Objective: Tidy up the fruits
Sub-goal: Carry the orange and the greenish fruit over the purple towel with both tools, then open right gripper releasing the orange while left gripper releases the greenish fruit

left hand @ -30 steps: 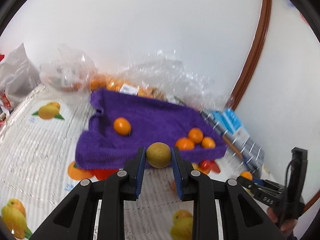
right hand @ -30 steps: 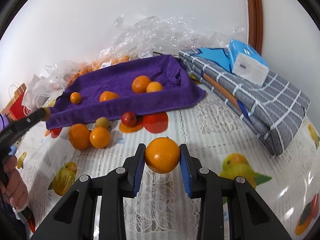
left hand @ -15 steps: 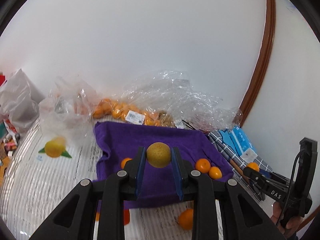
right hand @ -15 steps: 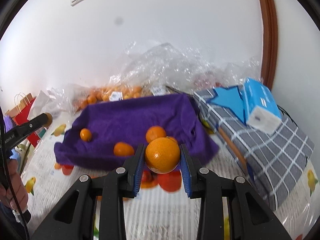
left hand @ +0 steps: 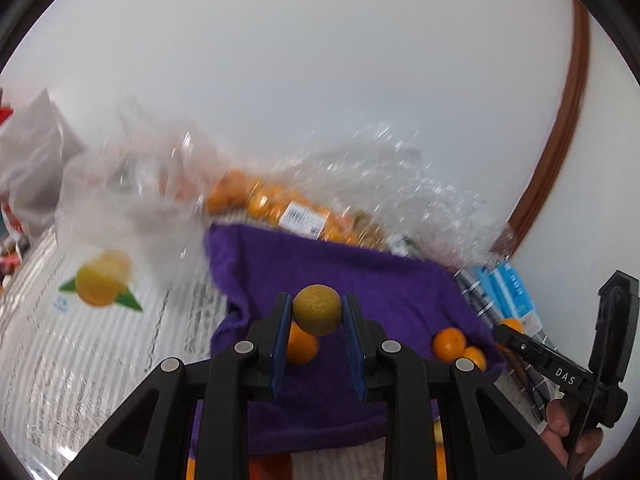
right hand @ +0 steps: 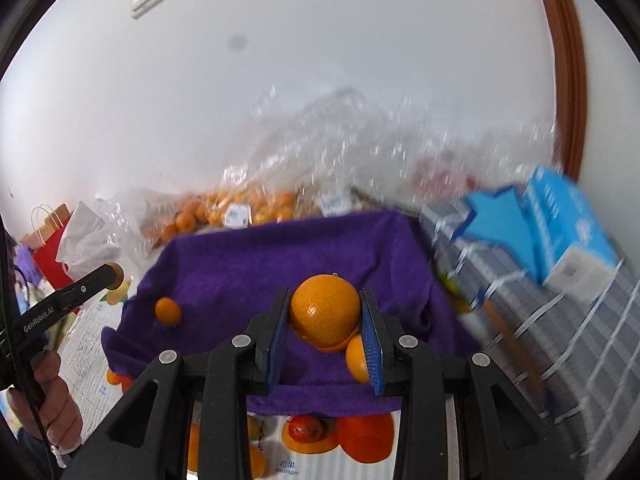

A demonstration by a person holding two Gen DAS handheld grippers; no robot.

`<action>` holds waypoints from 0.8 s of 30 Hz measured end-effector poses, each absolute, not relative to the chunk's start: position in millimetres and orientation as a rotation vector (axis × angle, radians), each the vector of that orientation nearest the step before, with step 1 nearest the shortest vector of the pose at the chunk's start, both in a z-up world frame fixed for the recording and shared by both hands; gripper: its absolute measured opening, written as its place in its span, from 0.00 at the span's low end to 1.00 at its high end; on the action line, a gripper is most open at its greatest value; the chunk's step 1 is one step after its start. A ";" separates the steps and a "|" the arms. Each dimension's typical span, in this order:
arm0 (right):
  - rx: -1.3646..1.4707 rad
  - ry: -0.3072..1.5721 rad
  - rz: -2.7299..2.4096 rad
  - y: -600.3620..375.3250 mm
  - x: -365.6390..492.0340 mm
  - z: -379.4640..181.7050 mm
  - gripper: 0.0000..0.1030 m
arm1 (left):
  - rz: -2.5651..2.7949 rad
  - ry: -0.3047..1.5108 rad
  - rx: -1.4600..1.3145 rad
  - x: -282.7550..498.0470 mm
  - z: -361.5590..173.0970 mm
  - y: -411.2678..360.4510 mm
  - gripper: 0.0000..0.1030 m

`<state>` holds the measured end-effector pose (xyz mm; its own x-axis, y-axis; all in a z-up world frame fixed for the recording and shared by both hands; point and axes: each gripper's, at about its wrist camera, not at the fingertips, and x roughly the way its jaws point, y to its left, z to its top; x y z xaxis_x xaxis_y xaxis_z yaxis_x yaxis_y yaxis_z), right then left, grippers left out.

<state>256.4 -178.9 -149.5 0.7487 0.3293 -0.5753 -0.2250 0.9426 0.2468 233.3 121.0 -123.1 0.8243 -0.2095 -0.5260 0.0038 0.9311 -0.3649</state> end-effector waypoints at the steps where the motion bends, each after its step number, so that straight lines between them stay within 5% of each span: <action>1: 0.201 0.690 0.323 -181.4 261.2 -153.8 0.33 | -0.112 0.596 -0.358 234.2 -124.6 121.6 0.24; 24: 0.091 0.757 0.353 -156.9 268.2 -185.3 0.33 | -0.088 0.744 -0.361 244.8 -161.0 96.6 0.24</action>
<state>268.2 -156.9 -185.3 0.6713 0.3450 -0.6560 -0.2801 0.9375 0.2064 244.9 96.6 -161.0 0.7350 -0.2047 -0.6464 -0.0490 0.9348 -0.3518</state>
